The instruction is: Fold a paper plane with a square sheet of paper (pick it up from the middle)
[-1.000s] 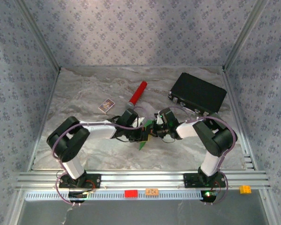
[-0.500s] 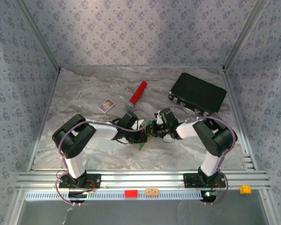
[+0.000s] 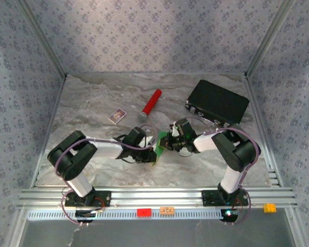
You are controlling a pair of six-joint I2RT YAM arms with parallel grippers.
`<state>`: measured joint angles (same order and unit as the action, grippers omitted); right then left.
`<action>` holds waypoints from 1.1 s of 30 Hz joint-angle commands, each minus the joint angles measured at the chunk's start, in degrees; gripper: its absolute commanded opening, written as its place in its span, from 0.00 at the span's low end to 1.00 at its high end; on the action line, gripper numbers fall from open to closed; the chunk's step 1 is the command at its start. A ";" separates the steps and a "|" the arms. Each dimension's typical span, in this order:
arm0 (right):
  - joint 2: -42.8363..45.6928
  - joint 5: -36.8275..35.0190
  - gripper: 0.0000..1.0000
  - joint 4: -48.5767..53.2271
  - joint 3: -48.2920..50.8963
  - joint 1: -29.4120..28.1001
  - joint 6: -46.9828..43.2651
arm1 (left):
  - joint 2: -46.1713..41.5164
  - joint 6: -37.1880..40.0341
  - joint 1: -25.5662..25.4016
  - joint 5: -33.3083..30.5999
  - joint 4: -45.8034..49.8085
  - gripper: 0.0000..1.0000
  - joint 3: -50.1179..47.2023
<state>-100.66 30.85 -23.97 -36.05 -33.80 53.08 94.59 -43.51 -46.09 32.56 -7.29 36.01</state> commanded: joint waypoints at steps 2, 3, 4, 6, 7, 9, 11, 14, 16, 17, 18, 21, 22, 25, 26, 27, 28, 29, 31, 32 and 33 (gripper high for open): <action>-3.84 -7.09 0.03 8.85 1.58 0.25 -0.98 | -1.75 -0.76 -1.19 -0.04 9.00 0.06 -4.96; -3.77 -7.03 0.03 8.92 1.58 0.25 -0.97 | -2.00 -1.12 -1.55 -0.44 9.12 0.06 -5.43; -3.75 -7.08 0.03 8.89 1.53 0.31 -1.00 | -2.24 -1.20 -1.92 -0.69 9.18 0.06 -5.74; -3.66 -7.12 0.03 9.19 1.44 0.25 -1.03 | -2.92 -1.06 -2.56 -1.27 10.37 0.05 -5.78; -3.67 -7.14 0.03 9.20 1.42 0.26 -1.01 | -3.23 -1.12 -2.82 -1.49 10.61 0.04 -5.79; -3.66 -7.21 0.03 9.28 1.42 0.15 -0.92 | -4.50 -0.97 -3.43 -1.93 11.43 0.03 -5.53; -3.63 -7.21 0.03 9.20 1.51 0.15 -0.84 | -6.05 -0.87 -3.59 -2.66 12.28 0.02 -5.42; -3.49 -7.22 0.03 9.03 1.57 0.05 -0.52 | -8.93 -0.53 -3.69 -3.39 13.39 0.01 -5.35; -3.49 -7.18 0.03 8.89 1.59 0.01 -0.35 | -11.27 -0.13 -3.73 -3.74 13.97 0.00 -5.01; -3.41 -7.17 0.03 8.85 1.52 0.00 -0.31 | -12.28 -0.09 -3.67 -4.15 14.26 0.01 -4.69; -3.27 -7.21 0.03 8.83 1.57 -0.09 -0.13 | -13.79 -0.05 -3.59 -4.72 14.59 0.00 -4.31; -2.75 -7.13 0.03 8.63 1.67 -0.21 0.41 | -16.49 0.35 -2.94 -6.19 14.99 0.01 -2.66; -2.63 -7.02 0.03 8.59 1.61 -0.17 0.68 | -16.63 0.40 -2.34 -6.13 14.57 0.01 -1.87; -2.02 -6.95 0.03 7.86 1.95 -0.47 1.90 | -14.84 -0.10 -0.06 -5.20 11.94 0.01 0.56; -1.84 -7.01 0.03 7.52 2.11 -0.48 2.32 | -13.90 -0.64 0.61 -4.67 10.84 0.01 1.27; -1.73 -6.86 0.03 7.16 2.22 -0.64 2.99 | -12.52 -1.09 1.05 -3.97 9.34 0.01 2.23; -1.60 -6.94 0.04 6.77 2.43 -0.80 3.50 | -11.19 -1.35 1.26 -3.54 8.21 0.01 3.21; -1.49 -7.03 0.04 6.51 2.48 -0.90 3.94 | -9.88 -1.47 1.24 -3.65 7.51 0.01 4.24; -1.38 -7.12 0.04 5.89 2.62 -1.17 4.85 | -6.56 -1.67 1.26 -3.02 6.06 0.01 6.39; -1.38 -7.13 0.04 5.66 2.69 -1.22 5.18 | -5.29 -1.52 1.24 -2.74 5.66 0.01 7.21; -1.38 -7.12 0.04 5.40 2.71 -1.34 5.60 | -3.90 -1.73 1.23 -2.78 4.99 0.01 7.77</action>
<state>-100.20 29.08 -24.53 -35.77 -34.65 57.06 88.14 -44.64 -44.97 28.05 0.54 41.65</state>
